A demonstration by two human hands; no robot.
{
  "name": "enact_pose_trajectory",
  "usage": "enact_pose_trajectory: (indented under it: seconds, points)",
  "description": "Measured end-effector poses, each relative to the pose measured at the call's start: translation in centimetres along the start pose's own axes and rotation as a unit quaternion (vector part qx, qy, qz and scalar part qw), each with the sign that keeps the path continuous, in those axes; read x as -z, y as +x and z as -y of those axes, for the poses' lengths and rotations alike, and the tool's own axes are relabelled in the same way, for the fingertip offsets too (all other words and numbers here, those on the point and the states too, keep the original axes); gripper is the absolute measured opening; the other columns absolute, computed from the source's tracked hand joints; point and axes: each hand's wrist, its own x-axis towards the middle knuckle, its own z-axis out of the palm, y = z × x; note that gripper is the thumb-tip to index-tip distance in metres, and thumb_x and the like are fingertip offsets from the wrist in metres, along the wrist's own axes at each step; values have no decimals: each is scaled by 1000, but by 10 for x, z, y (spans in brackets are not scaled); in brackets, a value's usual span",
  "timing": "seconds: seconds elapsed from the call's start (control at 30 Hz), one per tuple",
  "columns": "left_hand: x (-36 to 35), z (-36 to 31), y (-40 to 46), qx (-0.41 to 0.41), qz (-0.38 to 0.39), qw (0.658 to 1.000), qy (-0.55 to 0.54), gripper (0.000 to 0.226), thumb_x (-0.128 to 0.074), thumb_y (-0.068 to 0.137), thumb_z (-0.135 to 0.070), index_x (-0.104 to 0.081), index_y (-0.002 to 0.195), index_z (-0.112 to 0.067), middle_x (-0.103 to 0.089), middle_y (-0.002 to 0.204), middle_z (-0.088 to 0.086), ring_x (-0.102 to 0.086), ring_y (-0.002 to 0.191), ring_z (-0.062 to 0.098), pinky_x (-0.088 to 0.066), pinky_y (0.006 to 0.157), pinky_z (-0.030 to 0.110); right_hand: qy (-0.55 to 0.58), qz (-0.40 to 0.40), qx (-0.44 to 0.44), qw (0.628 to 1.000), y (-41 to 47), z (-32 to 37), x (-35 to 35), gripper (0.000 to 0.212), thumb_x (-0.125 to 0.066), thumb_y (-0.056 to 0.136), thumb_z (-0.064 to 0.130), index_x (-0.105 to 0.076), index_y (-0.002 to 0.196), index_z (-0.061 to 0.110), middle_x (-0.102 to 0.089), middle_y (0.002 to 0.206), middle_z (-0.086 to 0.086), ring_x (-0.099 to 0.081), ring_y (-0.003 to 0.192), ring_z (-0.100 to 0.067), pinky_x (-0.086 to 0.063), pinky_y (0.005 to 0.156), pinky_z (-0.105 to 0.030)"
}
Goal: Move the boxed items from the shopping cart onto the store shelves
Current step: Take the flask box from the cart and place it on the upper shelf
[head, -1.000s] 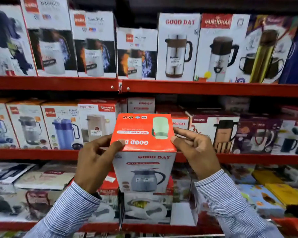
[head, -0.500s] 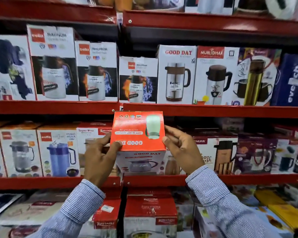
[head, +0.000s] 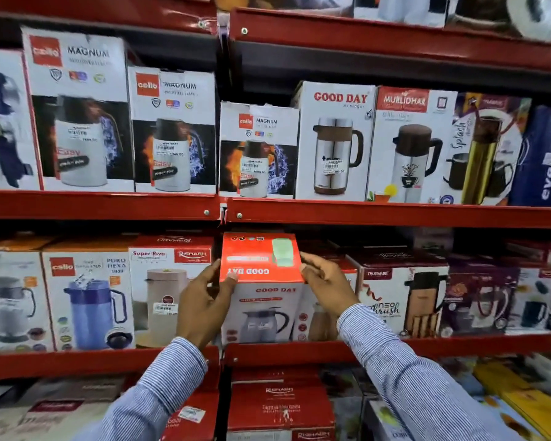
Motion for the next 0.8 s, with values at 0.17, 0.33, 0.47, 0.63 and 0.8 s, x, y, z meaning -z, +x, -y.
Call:
enact_pose_trajectory:
  seconds: [0.17, 0.33, 0.47, 0.63, 0.8]
  points:
    - [-7, 3, 19, 21, 5, 1000, 4, 38, -61, 92, -34, -46, 123, -19, -73, 103, -2, -71, 87, 12, -59, 76, 34, 13, -2, -13, 1000, 20, -3, -8, 45, -52, 92, 32, -49, 135, 17, -59, 128, 4, -55, 119, -9, -42, 105, -28]
    - [-15, 4, 34, 13, 57, 996, 66, 71, -71, 86, -31, -33, 146, -19, -68, 120, -5, -67, 105, 15, -53, 100, 39, 10, 16, -15, 1000, 36, -5, -12, 47, -50, 95, 22, -41, 140, 12, -54, 137, -4, -49, 121, -6, -41, 98, -19]
    - [-25, 9, 37, 21, 75, 993, 92, 93, -72, 84, -36, -16, 156, -19, -52, 147, 0, -57, 127, 22, -47, 109, 42, 8, 70, -28, 997, 43, -8, -15, 55, -47, 96, 13, -26, 146, 9, -44, 146, -5, -40, 124, -4, -41, 81, -1]
    - [-30, 16, 22, -3, 61, 994, 92, 88, -71, 84, -36, -21, 154, -19, -48, 151, 2, -52, 132, 20, -45, 110, 40, 14, 77, -20, 997, 23, -16, -15, 69, -56, 92, 20, -17, 149, 19, -31, 154, -1, -27, 143, -19, -28, 107, -22]
    - [-47, 27, -31, -133, 67, 944, 296, 91, -53, 89, -53, -2, 157, -22, 4, 167, 7, 3, 154, 27, -14, 124, 49, -332, 22, 122, 935, -32, -48, -8, 74, -42, 91, 47, -3, 151, 26, 2, 162, 4, 5, 149, -19, -13, 121, -41]
